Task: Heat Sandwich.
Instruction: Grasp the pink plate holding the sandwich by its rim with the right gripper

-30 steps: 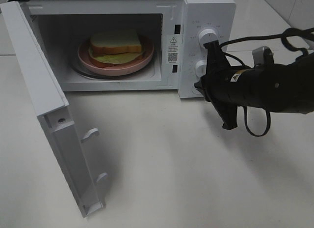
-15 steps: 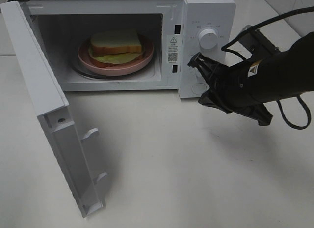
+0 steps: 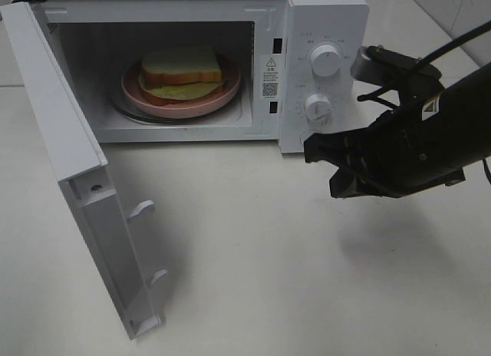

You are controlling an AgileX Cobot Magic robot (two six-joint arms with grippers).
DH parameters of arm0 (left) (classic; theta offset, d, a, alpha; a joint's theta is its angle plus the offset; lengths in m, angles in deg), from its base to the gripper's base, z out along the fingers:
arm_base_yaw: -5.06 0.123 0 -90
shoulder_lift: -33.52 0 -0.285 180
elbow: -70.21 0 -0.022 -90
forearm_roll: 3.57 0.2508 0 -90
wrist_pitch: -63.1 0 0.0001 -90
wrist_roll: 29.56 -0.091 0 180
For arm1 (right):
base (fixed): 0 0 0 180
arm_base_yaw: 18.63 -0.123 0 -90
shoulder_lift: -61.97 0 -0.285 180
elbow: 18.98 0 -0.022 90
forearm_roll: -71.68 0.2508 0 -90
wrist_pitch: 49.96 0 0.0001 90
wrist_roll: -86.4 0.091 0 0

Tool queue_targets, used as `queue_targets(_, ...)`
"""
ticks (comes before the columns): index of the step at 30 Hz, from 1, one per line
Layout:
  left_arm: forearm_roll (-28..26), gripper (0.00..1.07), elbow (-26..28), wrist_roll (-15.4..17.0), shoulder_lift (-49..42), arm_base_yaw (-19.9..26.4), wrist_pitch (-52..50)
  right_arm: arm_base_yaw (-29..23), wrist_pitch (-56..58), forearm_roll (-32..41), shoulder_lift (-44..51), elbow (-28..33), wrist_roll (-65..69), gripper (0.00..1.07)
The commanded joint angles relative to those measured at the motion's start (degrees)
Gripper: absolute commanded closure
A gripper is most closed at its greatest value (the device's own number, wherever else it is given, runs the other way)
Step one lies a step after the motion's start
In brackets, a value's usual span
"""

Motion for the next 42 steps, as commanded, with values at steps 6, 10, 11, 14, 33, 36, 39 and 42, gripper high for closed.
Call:
queue_targets(6, 0.17, 0.1, -0.06, -0.06, -1.26, -0.29, -0.29, -0.17, 9.0, 0.06, 0.52, 0.0, -25.21, 1.02)
queue_targets(10, 0.17, 0.1, -0.06, -0.06, -1.26, -0.29, -0.29, -0.17, 10.83, 0.06, 0.52, 0.0, -36.21, 1.02)
queue_targets(11, 0.17, 0.1, -0.06, -0.06, -1.26, -0.29, -0.29, -0.17, 10.83, 0.06, 0.52, 0.0, -36.21, 1.02)
queue_targets(14, 0.17, 0.1, -0.06, -0.06, -1.26, -0.29, -0.29, -0.06, 10.94, -0.11, 0.52, 0.0, -50.19, 1.01)
queue_targets(33, 0.17, 0.1, -0.06, -0.06, -1.26, -0.29, -0.29, -0.06, 8.14, -0.34, 0.52, 0.0, -89.95, 0.71)
queue_targets(36, 0.17, 0.1, -0.06, -0.06, -1.26, -0.29, -0.29, -0.06, 7.16, -0.34, 0.52, 0.0, -88.18, 0.5)
queue_targets(39, 0.17, 0.1, -0.06, -0.06, -1.26, -0.29, -0.29, -0.06, 7.33, -0.34, 0.52, 0.0, -84.68, 0.21)
queue_targets(42, 0.17, 0.1, -0.06, -0.06, -1.26, -0.29, -0.29, -0.06, 7.39, -0.4, 0.52, 0.0, -83.31, 0.12)
